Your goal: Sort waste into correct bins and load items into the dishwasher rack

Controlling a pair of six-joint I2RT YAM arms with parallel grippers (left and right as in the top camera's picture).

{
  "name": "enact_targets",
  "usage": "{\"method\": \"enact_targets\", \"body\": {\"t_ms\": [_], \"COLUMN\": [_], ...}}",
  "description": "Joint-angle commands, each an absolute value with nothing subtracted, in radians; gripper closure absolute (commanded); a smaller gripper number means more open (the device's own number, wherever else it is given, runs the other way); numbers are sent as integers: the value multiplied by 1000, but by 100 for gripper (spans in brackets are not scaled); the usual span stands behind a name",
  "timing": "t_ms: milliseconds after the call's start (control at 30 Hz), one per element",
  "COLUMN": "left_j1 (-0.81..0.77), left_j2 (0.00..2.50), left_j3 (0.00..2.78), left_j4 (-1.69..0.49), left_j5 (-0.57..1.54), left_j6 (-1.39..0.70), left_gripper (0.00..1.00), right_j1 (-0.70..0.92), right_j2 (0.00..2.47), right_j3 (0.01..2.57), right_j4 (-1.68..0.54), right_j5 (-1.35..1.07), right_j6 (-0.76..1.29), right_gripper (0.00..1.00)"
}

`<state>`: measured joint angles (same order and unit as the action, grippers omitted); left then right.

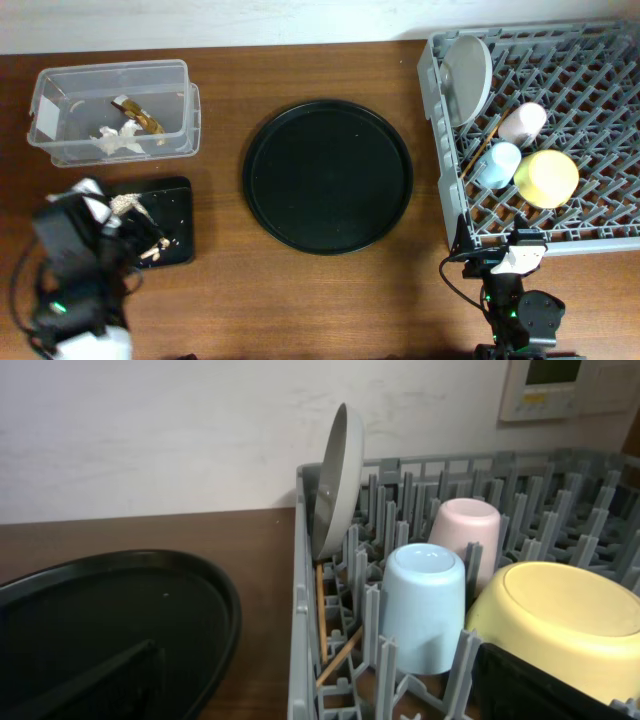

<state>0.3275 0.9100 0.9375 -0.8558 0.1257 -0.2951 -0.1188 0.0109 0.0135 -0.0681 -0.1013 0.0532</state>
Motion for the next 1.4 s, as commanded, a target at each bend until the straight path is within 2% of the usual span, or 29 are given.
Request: {"method": "enact_targets", "body": {"t_ms": [0, 200, 400, 600, 800, 933, 1233, 1367], "left_j1": [216, 78, -1, -44, -52, -52, -52, -48], "left_j2": [748, 555, 479, 344, 128, 81, 40, 4], "left_j3": [699, 444, 314, 210, 165, 160, 35, 8], "left_j4": [-670, -620, -465, -386, -376, -340, -76, -67], "left_j5": [113, 27, -11, -12, -16, -16, -15, -16], "left_j6": [-282, -282, -273, -83, -28, -28, -29, -28], "left_gripper": [1, 1, 1, 1, 1, 1, 1, 1], "right_j1": [-126, -126, -126, -126, -126, -126, -126, -126], "right_j2": [3, 4, 3, 3, 3, 4, 3, 3], "right_j3": [6, 6, 6, 6, 6, 6, 6, 6], "right_j4": [-71, -71, -71, -71, -71, -71, -71, -71], "right_j5": [-94, -94, -94, -94, -94, -94, -94, -94], "right_j6": [60, 59, 59, 60, 59, 60, 59, 60], "right_gripper": [2, 2, 2, 2, 2, 2, 2, 2]}}
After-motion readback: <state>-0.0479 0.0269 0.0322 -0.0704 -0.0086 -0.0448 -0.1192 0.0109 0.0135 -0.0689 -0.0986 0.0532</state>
